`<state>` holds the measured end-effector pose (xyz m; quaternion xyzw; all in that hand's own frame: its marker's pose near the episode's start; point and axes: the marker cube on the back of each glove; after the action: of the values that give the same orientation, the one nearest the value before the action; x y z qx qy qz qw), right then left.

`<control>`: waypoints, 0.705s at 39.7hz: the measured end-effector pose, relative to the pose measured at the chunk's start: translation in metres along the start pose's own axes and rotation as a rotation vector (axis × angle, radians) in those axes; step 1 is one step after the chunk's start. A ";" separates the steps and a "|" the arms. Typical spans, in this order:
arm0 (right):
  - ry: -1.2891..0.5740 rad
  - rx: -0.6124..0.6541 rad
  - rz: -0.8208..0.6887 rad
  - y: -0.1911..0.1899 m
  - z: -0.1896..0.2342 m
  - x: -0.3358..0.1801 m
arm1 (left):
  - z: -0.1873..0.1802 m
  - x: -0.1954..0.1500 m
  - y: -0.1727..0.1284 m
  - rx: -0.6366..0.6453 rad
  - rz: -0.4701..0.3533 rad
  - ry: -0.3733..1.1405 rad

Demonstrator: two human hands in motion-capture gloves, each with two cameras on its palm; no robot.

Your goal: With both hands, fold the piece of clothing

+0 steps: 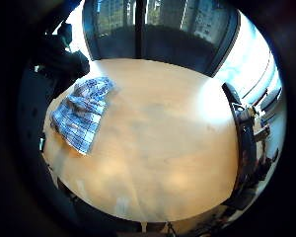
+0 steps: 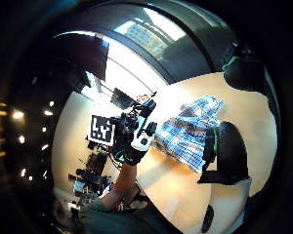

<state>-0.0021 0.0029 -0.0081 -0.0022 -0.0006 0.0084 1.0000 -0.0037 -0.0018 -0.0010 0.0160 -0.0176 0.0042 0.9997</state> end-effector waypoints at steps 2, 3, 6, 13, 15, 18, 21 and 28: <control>-0.011 0.003 0.006 0.000 -0.003 0.000 | 0.003 -0.005 -0.001 0.004 -0.002 -0.004; -0.020 0.006 0.009 0.000 -0.004 0.000 | 0.006 -0.011 -0.001 0.006 -0.012 -0.021; -0.041 0.013 0.003 0.000 -0.011 -0.003 | 0.011 -0.033 -0.001 0.020 -0.059 -0.107; -0.013 0.034 -0.043 -0.001 -0.024 -0.020 | 0.001 -0.041 0.003 0.053 -0.097 -0.104; -0.002 0.035 -0.055 -0.002 -0.027 -0.025 | -0.002 -0.042 0.003 0.060 -0.103 -0.096; 0.003 0.034 -0.065 -0.002 -0.025 -0.030 | -0.003 -0.044 0.003 0.061 -0.107 -0.101; 0.010 0.034 -0.081 -0.002 -0.021 -0.035 | -0.003 -0.046 0.004 0.058 -0.098 -0.116; 0.035 0.018 -0.098 0.000 -0.008 -0.037 | -0.004 -0.053 0.006 0.051 -0.115 -0.130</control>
<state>-0.0388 0.0026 -0.0160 0.0068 0.0167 -0.0406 0.9990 -0.0570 0.0036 -0.0063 0.0429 -0.0815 -0.0536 0.9943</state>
